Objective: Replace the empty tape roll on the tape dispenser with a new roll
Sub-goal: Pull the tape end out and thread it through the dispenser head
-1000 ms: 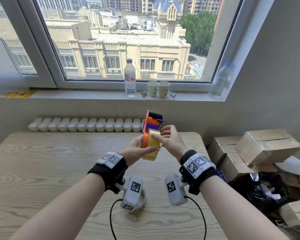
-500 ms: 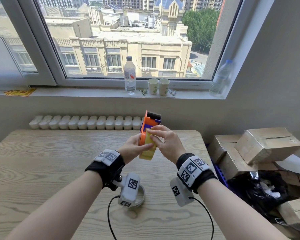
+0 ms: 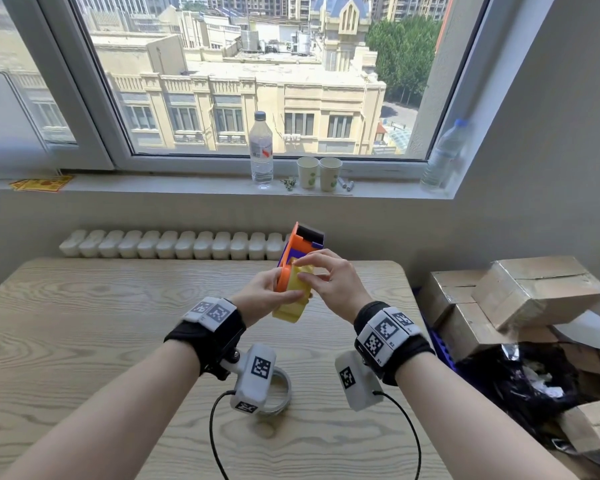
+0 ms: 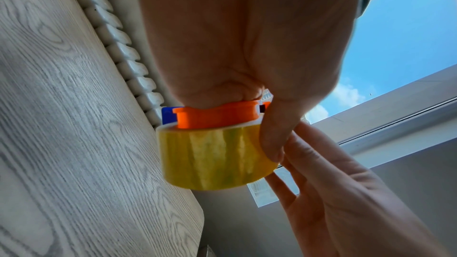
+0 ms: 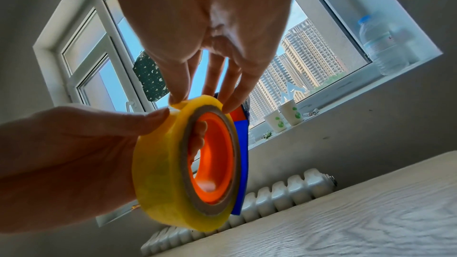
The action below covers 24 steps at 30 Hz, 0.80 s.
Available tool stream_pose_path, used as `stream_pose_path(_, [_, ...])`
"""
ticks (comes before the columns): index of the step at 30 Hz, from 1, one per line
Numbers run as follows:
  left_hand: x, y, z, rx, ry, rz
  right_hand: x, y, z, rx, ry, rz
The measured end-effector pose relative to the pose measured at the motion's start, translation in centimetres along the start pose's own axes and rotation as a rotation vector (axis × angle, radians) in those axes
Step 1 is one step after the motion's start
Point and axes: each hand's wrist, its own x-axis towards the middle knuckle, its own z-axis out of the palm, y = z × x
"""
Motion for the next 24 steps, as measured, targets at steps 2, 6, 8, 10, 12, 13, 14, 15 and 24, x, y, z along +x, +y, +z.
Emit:
stream_pose_path(2, [0.0,0.0,0.1,-0.002,-0.008,-0.009,0.2,0.0,-0.1,0.035,-0.032,0.022])
stream_pose_path(6, [0.0,-0.1,0.1,-0.001,-0.015,-0.019,0.4,-0.4,-0.4,0.071,-0.079,0.051])
stream_pose_path(8, [0.0,-0.2,0.0,-0.001,-0.014,-0.021,0.5,-0.6,-0.5,0.054,-0.084,0.060])
stream_pose_path(10, [0.0,-0.2,0.0,-0.002,-0.008,-0.016,0.5,-0.9,-0.5,0.029,-0.092,0.052])
stream_pose_path(12, [0.0,-0.1,0.0,-0.004,-0.004,-0.006,0.4,-1.2,-0.6,0.027,-0.096,0.040])
stream_pose_path(13, [0.1,-0.1,-0.1,-0.005,0.000,-0.001,0.4,-1.4,-0.7,0.037,-0.088,0.041])
stream_pose_path(14, [0.2,-0.1,-0.2,-0.006,0.007,0.003,0.5,-1.5,-0.7,0.044,-0.066,0.044])
stream_pose_path(15, [0.2,-0.1,-0.3,-0.013,0.015,0.011,0.7,-1.4,-0.6,0.030,-0.025,0.052])
stream_pose_path(24, [0.7,0.5,-0.5,-0.074,0.021,0.073,1.6,-1.7,0.4,0.479,-0.026,0.535])
